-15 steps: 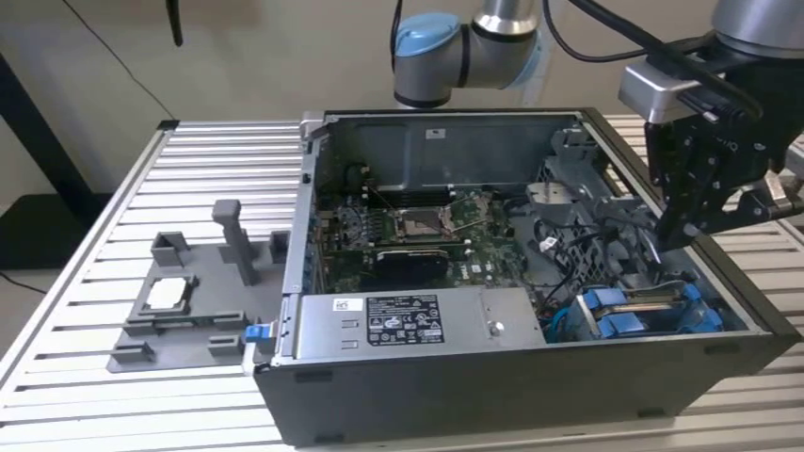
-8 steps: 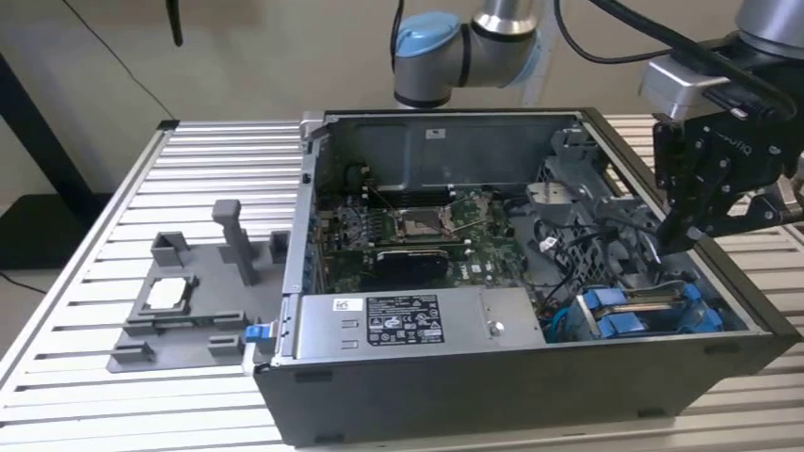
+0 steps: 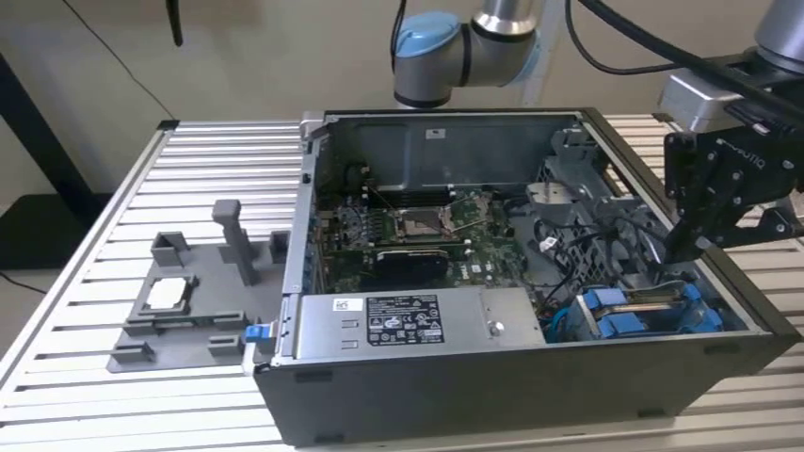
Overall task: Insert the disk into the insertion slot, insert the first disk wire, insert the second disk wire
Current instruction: 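Insert the first disk wire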
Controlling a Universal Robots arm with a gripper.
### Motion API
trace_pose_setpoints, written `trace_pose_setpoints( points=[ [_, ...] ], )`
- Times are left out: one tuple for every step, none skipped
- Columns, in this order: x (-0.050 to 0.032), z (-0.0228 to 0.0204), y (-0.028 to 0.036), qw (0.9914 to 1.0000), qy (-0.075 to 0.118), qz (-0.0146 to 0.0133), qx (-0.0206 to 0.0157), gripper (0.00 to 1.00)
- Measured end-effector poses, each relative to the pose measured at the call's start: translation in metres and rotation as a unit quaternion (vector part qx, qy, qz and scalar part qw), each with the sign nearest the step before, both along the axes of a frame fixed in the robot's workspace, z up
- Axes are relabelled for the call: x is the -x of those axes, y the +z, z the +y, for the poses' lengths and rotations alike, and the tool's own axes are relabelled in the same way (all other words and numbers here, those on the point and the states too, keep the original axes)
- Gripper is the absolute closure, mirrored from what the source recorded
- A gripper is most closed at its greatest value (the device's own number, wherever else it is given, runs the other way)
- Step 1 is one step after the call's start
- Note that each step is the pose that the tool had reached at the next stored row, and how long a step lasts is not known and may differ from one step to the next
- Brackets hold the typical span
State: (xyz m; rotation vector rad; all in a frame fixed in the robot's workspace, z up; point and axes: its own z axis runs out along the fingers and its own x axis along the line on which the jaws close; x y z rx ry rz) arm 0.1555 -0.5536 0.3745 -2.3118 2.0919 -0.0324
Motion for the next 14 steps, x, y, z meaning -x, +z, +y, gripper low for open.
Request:
trace_pose_setpoints(
  points=[
    [-0.0003, -0.0003, -0.0008, 1.0, 0.0, 0.0015, 0.0001, 0.81],
    [-0.0006, -0.0006, -0.0014, 0.99999, -0.001, 0.0033, 0.0002, 0.81],
    [-0.0008, -0.0007, -0.002, 0.99998, -0.001, 0.006, 0.0001, 0.81],
    [-0.0009, -0.0008, -0.0026, 0.99995, -0.002, 0.0095, 0.0001, 0.81],
    [-0.0009, -0.0007, -0.0032, 0.99992, -0.005, 0.0115, 0.0, 0.81],
    [-0.0008, -0.0007, -0.0038, 0.99986, -0.011, 0.0124, 0.0, 0.81],
    [-0.0008, -0.0008, -0.0044, 0.99975, -0.019, 0.0124, -0.0001, 0.81],
    [-0.0008, -0.0008, -0.0053, 0.99954, -0.028, 0.0126, -0.0002, 0.81],
    [-0.0009, -0.0008, -0.0059, 0.99931, -0.035, 0.0127, -0.0003, 0.81],
    [-0.0009, -0.0009, -0.0065, 0.99906, -0.041, 0.0134, -0.0004, 0.81],
    [-0.001, -0.0011, -0.0071, 0.99887, -0.045, 0.0152, -0.0003, 0.81],
    [-0.001, -0.0013, -0.0076, 0.99869, -0.048, 0.0178, -0.0002, 0.81],
    [-0.0009, -0.0015, -0.0082, 0.99849, -0.051, 0.021, -0.0001, 0.81],
    [-0.0009, -0.0016, -0.0092, 0.99829, -0.054, 0.0228, -0.0002, 0.81]
  ],
)
